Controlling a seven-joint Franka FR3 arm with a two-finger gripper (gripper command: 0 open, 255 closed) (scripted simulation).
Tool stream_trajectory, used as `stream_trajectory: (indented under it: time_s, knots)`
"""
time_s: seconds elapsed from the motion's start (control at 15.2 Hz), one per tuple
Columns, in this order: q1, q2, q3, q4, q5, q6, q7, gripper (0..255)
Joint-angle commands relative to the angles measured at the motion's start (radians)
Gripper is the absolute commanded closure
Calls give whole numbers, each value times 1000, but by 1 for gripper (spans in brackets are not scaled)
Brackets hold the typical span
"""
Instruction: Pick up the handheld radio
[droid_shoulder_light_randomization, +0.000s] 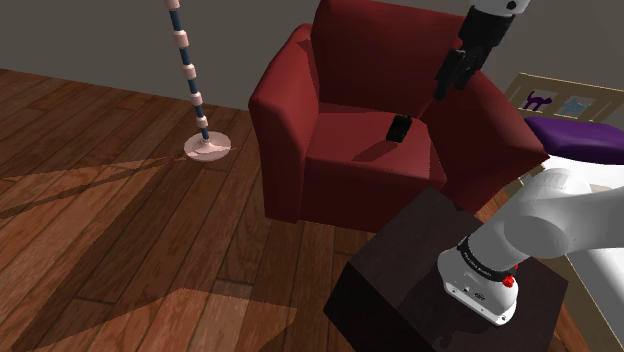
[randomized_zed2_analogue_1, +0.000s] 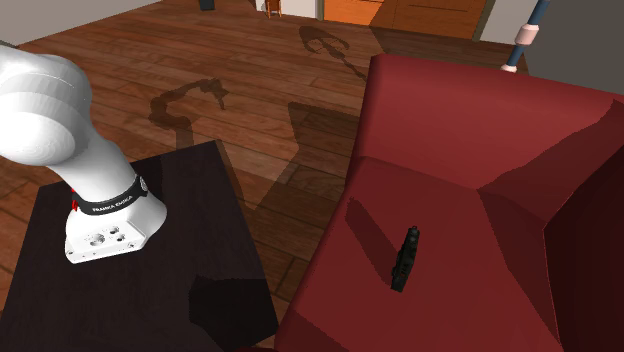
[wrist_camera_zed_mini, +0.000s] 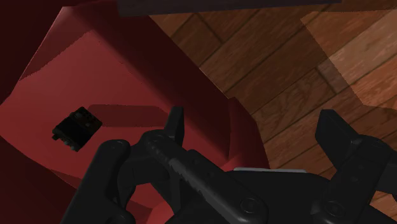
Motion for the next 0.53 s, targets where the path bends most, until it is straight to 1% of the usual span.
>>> stream_trajectory:
  time_s: [0.0,0.46]
  knots:
    - [0,0,0,0,0,0,0,0]
    - [-26,65,-132,-98,-83,187,-168,0]
